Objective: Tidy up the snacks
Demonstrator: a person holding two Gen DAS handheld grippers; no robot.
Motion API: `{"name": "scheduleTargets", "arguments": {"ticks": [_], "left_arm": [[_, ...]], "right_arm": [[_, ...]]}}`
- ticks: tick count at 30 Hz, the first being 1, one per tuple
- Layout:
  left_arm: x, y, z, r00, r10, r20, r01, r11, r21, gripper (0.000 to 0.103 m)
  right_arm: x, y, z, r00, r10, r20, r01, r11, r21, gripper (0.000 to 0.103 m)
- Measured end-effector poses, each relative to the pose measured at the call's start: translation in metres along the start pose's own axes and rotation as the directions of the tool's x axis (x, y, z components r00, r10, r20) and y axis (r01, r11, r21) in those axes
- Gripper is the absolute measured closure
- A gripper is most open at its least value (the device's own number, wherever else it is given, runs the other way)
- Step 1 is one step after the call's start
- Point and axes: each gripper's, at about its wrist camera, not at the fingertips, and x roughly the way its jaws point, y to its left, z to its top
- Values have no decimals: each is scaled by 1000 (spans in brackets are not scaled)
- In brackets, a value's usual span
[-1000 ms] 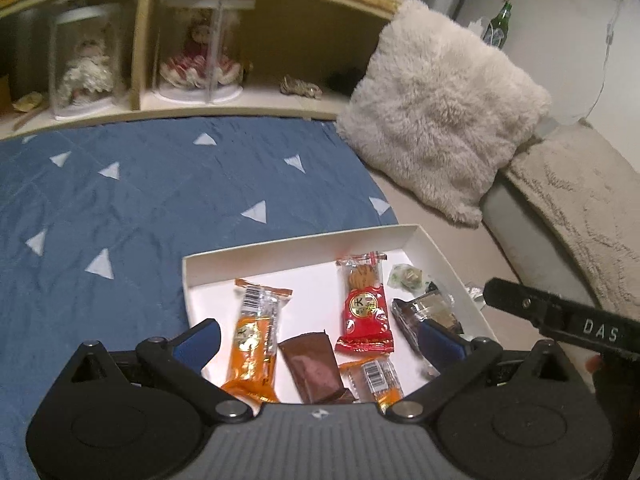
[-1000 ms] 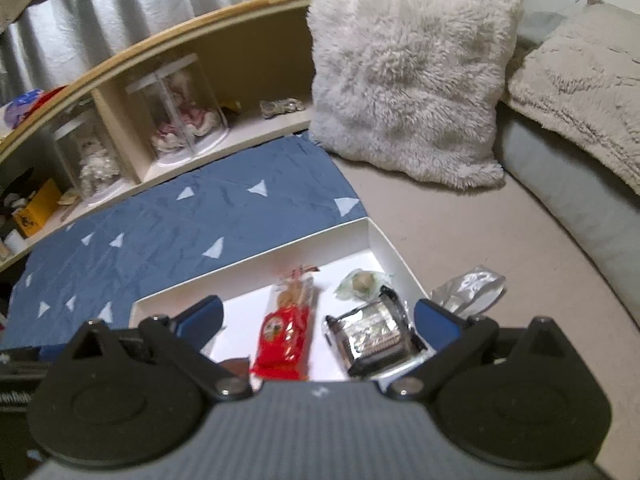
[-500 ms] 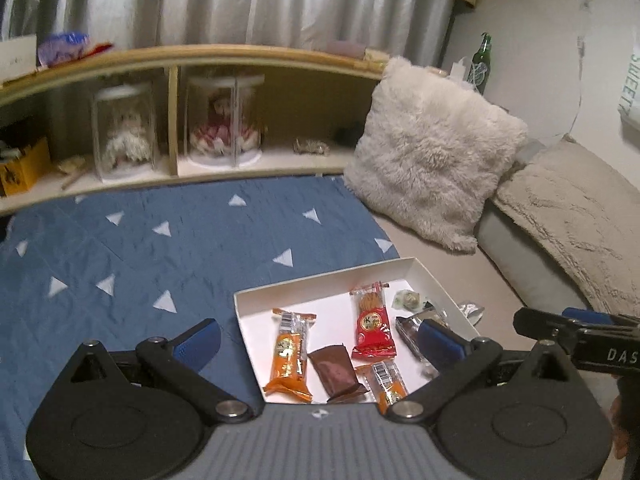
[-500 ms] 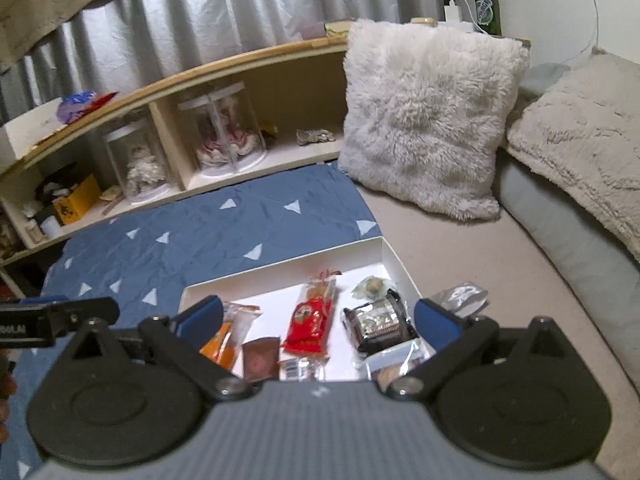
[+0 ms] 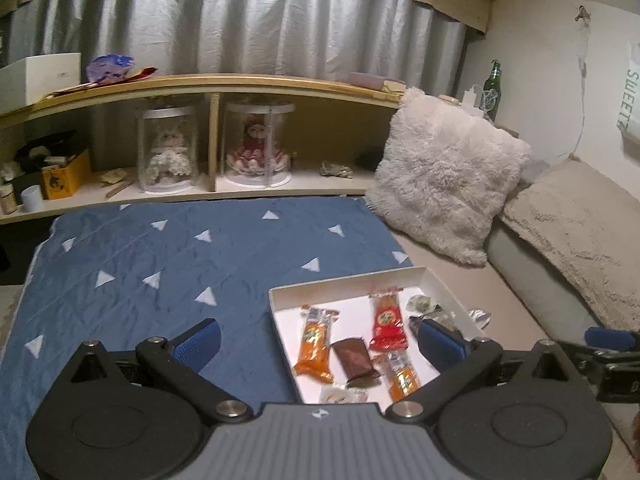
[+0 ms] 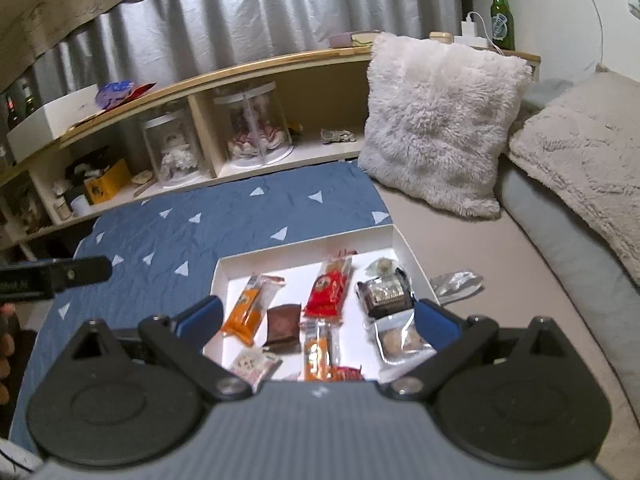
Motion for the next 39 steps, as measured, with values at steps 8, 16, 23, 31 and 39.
{"name": "scheduleTargets", "arguments": {"ticks": [8,16,23,31,39], "left_arm": [[-23,7,-29,1000,18,1,-18,1000,16,0],[-33,14,-58,1000,18,18,-18,1000,-4,0],[-24,17,-81,997,68,25,-68,998,-2,0],[-16,15,-98,995,101,22,-102,994,35,0],[-16,13,-106,993,114,39,-116,992,47,0]], "right_arm": [[-24,6,-19,1000,0,16,0,1000,-27,1],[-34,17,-39,999,20,29,-17,997,-77,1],[-24,15,-62,999,8,42,-5,997,-76,1],[-14,21,-82,997,-50,66,58,991,-124,1],[-4,22,-94,996,-56,65,66,986,-155,1]]}}
